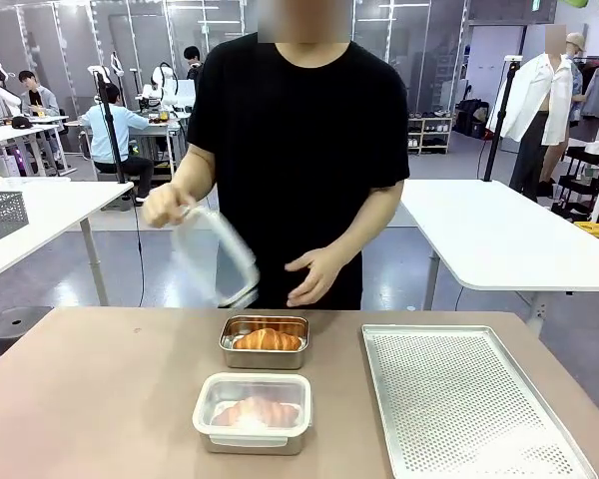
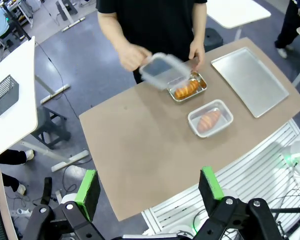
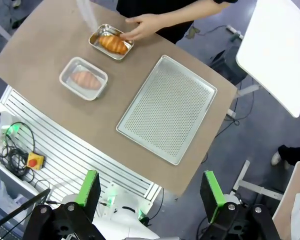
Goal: Place the bread into the airtight container.
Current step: Pick up a Butter Roll and place it into an empty Airtight Container.
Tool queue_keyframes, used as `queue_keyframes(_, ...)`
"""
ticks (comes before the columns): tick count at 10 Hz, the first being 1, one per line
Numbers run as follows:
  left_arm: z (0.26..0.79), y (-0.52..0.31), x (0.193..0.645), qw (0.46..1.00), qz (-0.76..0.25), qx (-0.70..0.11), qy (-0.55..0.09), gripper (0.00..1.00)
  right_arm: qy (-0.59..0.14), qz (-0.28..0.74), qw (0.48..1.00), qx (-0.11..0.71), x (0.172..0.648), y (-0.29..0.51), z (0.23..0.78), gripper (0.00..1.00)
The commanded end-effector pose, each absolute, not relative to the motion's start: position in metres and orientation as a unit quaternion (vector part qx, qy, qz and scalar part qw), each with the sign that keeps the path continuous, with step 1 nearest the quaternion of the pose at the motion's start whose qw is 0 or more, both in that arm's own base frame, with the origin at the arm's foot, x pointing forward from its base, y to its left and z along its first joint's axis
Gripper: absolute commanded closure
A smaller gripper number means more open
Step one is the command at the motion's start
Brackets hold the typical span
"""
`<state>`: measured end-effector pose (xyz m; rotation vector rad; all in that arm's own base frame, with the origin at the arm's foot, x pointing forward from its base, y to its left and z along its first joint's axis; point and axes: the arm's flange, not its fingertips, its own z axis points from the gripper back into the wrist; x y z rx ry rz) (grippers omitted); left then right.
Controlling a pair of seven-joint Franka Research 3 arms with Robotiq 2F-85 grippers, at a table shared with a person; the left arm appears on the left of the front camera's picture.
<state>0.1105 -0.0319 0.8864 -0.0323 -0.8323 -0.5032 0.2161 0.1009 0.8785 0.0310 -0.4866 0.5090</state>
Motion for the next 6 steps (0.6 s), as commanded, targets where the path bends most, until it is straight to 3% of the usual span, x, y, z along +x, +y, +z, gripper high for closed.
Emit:
queue_keyframes(1, 0.8901, -0.0328, 0.1, 0.881, -0.243, -0.015, -0.406, 0.0, -0.245, 0.258, 0.934, 0.018, 0.216, 0.097, 0.878, 0.0)
queue_keyframes(6, 0.8901, -0.0328, 0.1, 0.881, -0.243, -0.015, -0.406, 0.0, -0.245, 0.258, 0.934, 0.018, 0.216, 0.097, 0.878, 0.0)
